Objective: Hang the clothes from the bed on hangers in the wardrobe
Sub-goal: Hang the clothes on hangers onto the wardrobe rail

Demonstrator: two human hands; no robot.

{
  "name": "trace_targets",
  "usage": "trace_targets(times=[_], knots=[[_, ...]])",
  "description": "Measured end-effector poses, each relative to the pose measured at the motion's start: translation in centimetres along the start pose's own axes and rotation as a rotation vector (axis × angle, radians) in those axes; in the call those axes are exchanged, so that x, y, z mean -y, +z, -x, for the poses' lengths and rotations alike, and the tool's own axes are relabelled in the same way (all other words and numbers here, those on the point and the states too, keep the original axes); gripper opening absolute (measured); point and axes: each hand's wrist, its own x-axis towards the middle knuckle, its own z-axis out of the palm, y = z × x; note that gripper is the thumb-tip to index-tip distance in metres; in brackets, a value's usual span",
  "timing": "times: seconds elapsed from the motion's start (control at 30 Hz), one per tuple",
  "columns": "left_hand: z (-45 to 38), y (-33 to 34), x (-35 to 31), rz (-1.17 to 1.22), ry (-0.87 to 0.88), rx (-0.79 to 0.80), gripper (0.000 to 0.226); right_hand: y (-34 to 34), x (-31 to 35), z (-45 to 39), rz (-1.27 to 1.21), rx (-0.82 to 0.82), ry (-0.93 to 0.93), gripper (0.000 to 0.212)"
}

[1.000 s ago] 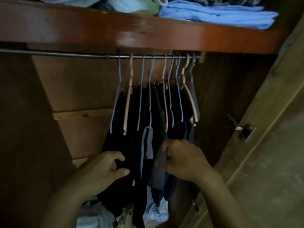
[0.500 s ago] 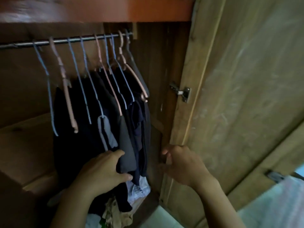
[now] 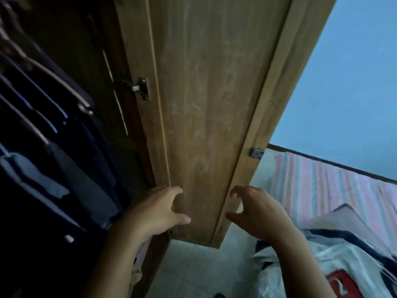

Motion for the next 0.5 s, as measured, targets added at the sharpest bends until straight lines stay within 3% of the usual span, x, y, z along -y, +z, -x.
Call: trace_targets(times=[0.5], knots=[[-7.0,7.4,-18.1,-0.195,0.346,0.269,0.073,-2.9,-17.0,6.2,-0.084,-0.093,0.301,0.047]])
